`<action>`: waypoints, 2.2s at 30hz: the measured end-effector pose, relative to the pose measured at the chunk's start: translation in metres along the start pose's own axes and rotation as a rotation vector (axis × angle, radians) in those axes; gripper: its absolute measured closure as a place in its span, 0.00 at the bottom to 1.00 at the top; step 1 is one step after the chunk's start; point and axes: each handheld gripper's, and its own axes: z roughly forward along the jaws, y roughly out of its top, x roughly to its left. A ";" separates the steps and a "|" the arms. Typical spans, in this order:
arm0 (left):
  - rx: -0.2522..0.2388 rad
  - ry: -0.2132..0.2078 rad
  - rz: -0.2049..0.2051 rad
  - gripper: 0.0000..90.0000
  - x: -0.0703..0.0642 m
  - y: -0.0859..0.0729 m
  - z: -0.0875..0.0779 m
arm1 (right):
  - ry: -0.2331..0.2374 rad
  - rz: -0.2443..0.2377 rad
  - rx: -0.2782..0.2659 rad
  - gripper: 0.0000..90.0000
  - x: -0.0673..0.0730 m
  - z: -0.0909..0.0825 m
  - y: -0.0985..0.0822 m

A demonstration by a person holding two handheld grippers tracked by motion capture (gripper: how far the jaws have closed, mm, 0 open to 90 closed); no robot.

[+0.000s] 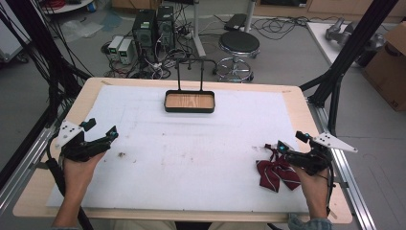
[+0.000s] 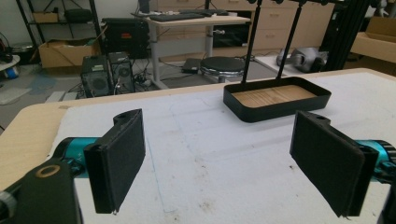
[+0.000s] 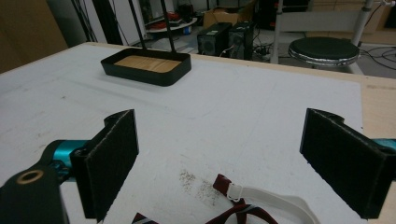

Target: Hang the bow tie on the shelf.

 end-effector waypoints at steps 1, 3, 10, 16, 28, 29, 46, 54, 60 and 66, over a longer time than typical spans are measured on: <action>0.000 0.000 0.000 0.21 0.000 0.000 0.000 | 0.001 0.001 0.002 0.12 0.000 0.000 0.000; -0.004 0.000 -0.004 0.21 0.001 0.000 -0.001 | 0.004 -0.001 -0.001 0.12 0.000 0.000 0.000; 0.002 -0.017 -0.005 0.21 -0.001 0.000 0.000 | 0.021 -0.009 -0.008 0.12 0.001 0.000 0.001; 0.012 -0.033 -0.002 0.21 -0.004 -0.001 0.003 | 0.018 0.002 -0.024 0.12 -0.001 -0.004 0.001; 0.005 -0.038 -0.002 0.21 -0.004 0.000 0.001 | 0.072 -0.043 0.040 0.12 -0.002 -0.001 0.000; 0.005 -0.038 -0.002 0.21 -0.004 0.001 0.001 | 0.088 -0.048 0.049 0.12 -0.002 -0.001 -0.001; 0.013 -0.055 -0.006 0.21 -0.007 -0.001 0.003 | 0.253 -0.252 0.302 0.29 -0.014 0.012 -0.024; 0.018 -0.062 -0.007 0.22 -0.007 -0.002 0.004 | 0.266 -0.320 0.401 0.47 -0.009 0.021 -0.034; 0.021 -0.065 -0.006 0.22 -0.008 -0.003 0.005 | 0.233 -0.351 0.444 0.54 -0.008 0.027 -0.040; 0.020 -0.071 -0.018 0.22 -0.008 -0.003 0.005 | 0.226 -0.328 0.455 0.66 -0.009 0.031 -0.048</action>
